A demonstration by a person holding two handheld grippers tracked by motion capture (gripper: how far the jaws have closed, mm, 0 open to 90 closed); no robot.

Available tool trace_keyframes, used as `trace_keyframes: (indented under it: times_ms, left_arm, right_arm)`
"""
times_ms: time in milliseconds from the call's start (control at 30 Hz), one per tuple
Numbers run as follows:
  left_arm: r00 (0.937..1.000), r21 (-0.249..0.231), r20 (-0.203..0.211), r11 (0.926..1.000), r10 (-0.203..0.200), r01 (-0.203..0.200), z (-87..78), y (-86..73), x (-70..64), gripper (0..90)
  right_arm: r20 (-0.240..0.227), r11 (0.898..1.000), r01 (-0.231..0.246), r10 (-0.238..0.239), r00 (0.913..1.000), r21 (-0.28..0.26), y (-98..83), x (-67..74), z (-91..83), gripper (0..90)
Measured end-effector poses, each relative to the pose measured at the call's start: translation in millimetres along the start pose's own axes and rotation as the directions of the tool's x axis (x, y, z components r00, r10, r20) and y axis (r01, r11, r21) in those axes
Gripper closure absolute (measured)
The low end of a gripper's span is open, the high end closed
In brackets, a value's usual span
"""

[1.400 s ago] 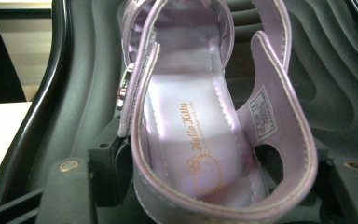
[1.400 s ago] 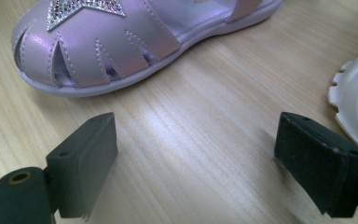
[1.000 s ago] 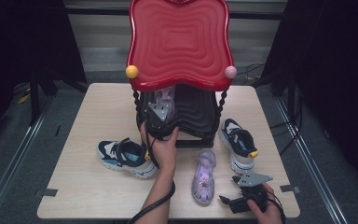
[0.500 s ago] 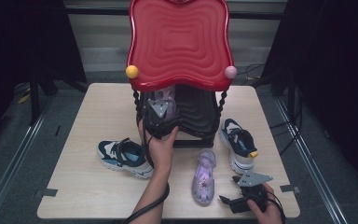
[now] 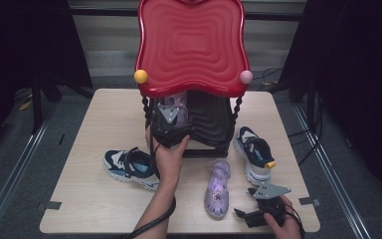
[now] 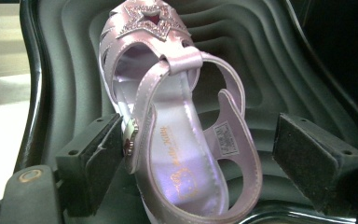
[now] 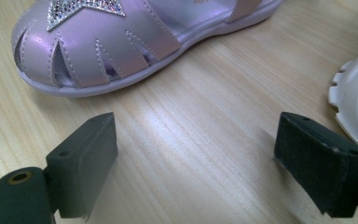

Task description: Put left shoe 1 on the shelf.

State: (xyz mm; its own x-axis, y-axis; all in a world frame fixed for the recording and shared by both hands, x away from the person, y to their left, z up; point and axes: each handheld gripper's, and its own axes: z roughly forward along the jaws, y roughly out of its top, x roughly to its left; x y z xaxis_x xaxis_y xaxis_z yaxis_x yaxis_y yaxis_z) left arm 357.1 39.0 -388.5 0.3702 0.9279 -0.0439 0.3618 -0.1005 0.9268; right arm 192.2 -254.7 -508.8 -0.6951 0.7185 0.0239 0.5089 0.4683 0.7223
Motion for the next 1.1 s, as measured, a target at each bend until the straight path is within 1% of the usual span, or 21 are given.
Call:
trace_keyframes:
  times_ms: [67, 100, 200, 367, 400, 500, 600, 733, 767, 800, 867, 900, 1000, 1033, 1067, 1100]
  left_arm:
    - [1.0, -0.007, -0.001, 1.0, 0.006, -0.006, -1.8, 2.1, 0.1, 15.9]
    - [1.0, -0.003, 0.003, 1.0, 0.008, -0.008, -2.7, 3.2, 0.9, 15.7]
    - [0.9998, 0.004, 0.019, 1.0, 0.001, -0.001, -5.4, 5.5, 2.6, 15.7]
    - [0.999, 0.021, 0.041, 0.9996, 0.017, -0.018, -12.4, 10.0, 5.4, 15.6]
    - [0.9986, 0.025, 0.048, 0.9994, 0.023, -0.024, -14.8, 11.4, 6.5, 15.6]
    - [0.9979, 0.037, 0.061, 0.9991, 0.02, -0.022, -18.9, 14.0, 8.9, 15.6]
    - [0.9962, 0.063, 0.083, 0.9975, 0.026, -0.031, -22.9, 15.3, 13.7, 15.6]
    - [0.9946, 0.081, 0.093, 0.9953, 0.046, -0.054, -27.6, 14.7, 19.5, 15.8]
    - [0.994, 0.092, 0.097, 0.9939, 0.051, -0.06, -28.7, 14.1, 21.2, 15.9]
    - [0.9937, 0.09, 0.102, 0.9943, 0.048, -0.057, -28.8, 13.4, 21.6, 16.0]
    - [0.9918, 0.104, 0.111, 0.9918, 0.064, -0.075, -30.1, 11.6, 23.6, 16.2]
    - [0.9902, 0.104, 0.117, 0.9905, 0.077, -0.089, -31.2, 10.9, 24.5, 16.2]
    - [0.9876, 0.109, 0.128, 0.9884, 0.092, -0.106, -34.8, 9.1, 26.5, 16.9]
    - [0.9873, 0.107, 0.13, 0.9886, 0.092, -0.106, -35.7, 8.4, 27.1, 16.9]
    - [0.9866, 0.111, 0.129, 0.9872, 0.1, -0.115, -37.3, 8.0, 28.7, 16.9]
    - [0.9864, 0.111, 0.132, 0.9873, 0.098, -0.113, -38.3, 7.4, 29.7, 16.9]
  right_arm:
    - [0.0, 1.0, 0.0, 0.0, 1.0, 0.0, 0.0, 0.0, 0.0, 12.6]
    - [0.0, 1.0, 0.001, -0.001, 1.0, 0.0, 0.0, 0.0, 0.0, 12.6]
    - [0.0, 1.0, 0.001, -0.001, 1.0, 0.0, 0.0, 0.0, 0.0, 12.6]
    - [0.0, 1.0, 0.001, -0.001, 1.0, 0.0, 0.0, 0.0, 0.0, 12.6]
    - [0.0, 1.0, 0.001, -0.001, 1.0, 0.0, 0.0, 0.0, 0.0, 12.6]
    - [0.001, 1.0, 0.001, -0.001, 1.0, 0.001, 0.0, 0.0, 0.0, 12.6]
    - [0.001, 1.0, 0.001, -0.001, 1.0, 0.001, 0.0, 0.0, -0.1, 12.6]
    - [0.001, 1.0, 0.0, 0.0, 1.0, 0.001, 0.0, 0.0, 0.0, 12.6]
    - [0.001, 1.0, 0.0, 0.0, 1.0, 0.001, 0.0, 0.0, 0.0, 12.6]
    - [0.001, 1.0, 0.0, 0.0, 1.0, 0.001, 0.0, 0.0, 0.0, 12.6]
    - [0.001, 1.0, 0.0, 0.0, 1.0, 0.001, 0.0, 0.0, 0.0, 12.6]
    - [0.001, 1.0, 0.0, 0.0, 1.0, 0.001, 0.0, 0.0, 0.0, 12.6]
    - [0.0, 1.0, -0.001, 0.001, 1.0, 0.001, 0.0, 0.0, 0.0, 12.6]
    - [0.001, 1.0, 0.0, 0.0, 1.0, 0.001, 0.0, 0.0, 0.0, 12.6]
    - [-0.001, 1.0, -0.001, 0.001, 1.0, 0.001, 0.0, 0.0, 0.0, 12.6]
    - [-0.002, 1.0, -0.001, 0.001, 1.0, 0.001, 0.0, 0.1, 0.1, 12.6]
